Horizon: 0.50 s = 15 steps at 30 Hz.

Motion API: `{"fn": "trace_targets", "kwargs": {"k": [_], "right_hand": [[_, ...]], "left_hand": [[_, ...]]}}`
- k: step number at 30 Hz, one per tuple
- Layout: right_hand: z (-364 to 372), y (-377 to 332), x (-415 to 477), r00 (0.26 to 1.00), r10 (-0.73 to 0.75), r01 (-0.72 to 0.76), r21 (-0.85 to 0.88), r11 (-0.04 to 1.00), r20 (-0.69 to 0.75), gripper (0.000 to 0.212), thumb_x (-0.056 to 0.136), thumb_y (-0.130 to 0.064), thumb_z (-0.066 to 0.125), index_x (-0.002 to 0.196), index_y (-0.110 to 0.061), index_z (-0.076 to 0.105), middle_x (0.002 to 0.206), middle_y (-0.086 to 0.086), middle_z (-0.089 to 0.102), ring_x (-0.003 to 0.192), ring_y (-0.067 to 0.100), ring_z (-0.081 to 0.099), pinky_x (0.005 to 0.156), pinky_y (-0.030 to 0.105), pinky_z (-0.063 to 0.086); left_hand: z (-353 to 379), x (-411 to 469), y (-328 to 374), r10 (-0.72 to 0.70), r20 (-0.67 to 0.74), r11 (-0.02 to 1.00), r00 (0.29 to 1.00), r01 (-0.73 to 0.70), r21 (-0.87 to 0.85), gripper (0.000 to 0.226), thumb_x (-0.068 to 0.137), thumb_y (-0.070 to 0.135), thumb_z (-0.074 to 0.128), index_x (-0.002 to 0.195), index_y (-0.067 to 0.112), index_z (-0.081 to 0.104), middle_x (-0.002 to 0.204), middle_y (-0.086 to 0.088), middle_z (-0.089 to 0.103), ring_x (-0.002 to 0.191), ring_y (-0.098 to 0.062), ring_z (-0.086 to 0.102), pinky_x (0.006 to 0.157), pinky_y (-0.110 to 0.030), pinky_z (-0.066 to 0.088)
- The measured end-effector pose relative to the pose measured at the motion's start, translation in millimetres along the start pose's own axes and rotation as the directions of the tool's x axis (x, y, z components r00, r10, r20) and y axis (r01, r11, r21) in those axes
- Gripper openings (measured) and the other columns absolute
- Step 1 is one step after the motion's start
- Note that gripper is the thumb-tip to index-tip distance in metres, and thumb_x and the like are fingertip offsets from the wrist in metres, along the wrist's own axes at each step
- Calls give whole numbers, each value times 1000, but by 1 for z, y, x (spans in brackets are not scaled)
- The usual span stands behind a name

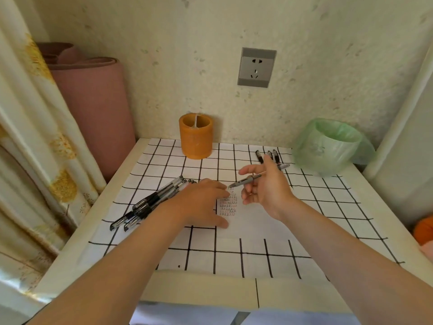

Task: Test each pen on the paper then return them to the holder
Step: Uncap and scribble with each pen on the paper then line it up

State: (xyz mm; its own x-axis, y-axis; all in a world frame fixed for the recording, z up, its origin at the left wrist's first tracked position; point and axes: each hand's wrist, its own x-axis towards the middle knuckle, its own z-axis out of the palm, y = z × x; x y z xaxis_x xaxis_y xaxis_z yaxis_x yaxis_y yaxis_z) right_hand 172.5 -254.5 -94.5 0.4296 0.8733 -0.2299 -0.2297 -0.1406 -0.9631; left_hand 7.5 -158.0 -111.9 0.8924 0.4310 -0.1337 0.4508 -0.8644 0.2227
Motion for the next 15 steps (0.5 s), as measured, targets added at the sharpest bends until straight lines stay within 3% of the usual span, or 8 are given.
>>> {"fn": "trace_targets", "kwargs": {"k": [3, 6, 8, 9, 11, 15], "right_hand": [[-5, 7, 0, 997, 28, -27, -10, 1000, 66, 79, 101, -62, 17, 103, -1, 69, 71, 19, 68, 57, 30, 63, 54, 36, 53], [-7, 13, -2, 997, -2, 6, -59, 998, 79, 47, 103, -43, 43, 106, -4, 68, 93, 20, 73, 68, 30, 67, 56, 37, 54], [-7, 18, -3, 995, -61, 69, -98, 993, 80, 10, 94, -14, 63, 94, -5, 65, 82, 16, 71, 61, 27, 64, 52, 34, 50], [-8, 21, -3, 993, -82, 92, -131, 987, 80, 5, 89, -3, 66, 88, -5, 62, 73, 14, 67, 55, 26, 61, 48, 32, 46], [-7, 27, -3, 991, -108, 124, -216, 969, 83, 14, 85, 6, 63, 79, -5, 57, 61, 13, 62, 47, 24, 55, 43, 28, 38], [-3, 33, -5, 978, -149, 193, -353, 916, 148, 14, 86, 5, 60, 79, -6, 54, 62, 15, 63, 45, 23, 57, 42, 28, 37]], "left_hand": [[4, 2, -4, 11, 9, 1000, 1000, -11, 13, 88, 76, 67, 69, 150, 31, 38, 153, 12, 35, 140, -13, 26, 115, -41, 29], [7, 2, -8, 8, 8, 1000, 1000, -8, -22, 91, 72, 70, 70, 149, 32, 40, 145, 13, 39, 134, -12, 29, 111, -37, 31], [8, 2, -10, 11, 5, 999, 1000, -10, -35, 92, 71, 71, 70, 148, 32, 40, 145, 13, 38, 133, -12, 30, 111, -36, 31], [8, 2, -10, 12, 4, 999, 1000, -11, -40, 92, 71, 71, 70, 148, 32, 40, 145, 13, 38, 134, -12, 30, 111, -35, 30], [7, 2, -10, 16, 9, 999, 1000, -15, -52, 92, 71, 69, 72, 149, 32, 39, 147, 13, 36, 134, -12, 28, 109, -33, 28], [7, 2, -14, 34, 21, 997, 999, -32, -74, 93, 70, 66, 74, 150, 33, 38, 148, 14, 33, 136, -11, 26, 109, -31, 26]]}}
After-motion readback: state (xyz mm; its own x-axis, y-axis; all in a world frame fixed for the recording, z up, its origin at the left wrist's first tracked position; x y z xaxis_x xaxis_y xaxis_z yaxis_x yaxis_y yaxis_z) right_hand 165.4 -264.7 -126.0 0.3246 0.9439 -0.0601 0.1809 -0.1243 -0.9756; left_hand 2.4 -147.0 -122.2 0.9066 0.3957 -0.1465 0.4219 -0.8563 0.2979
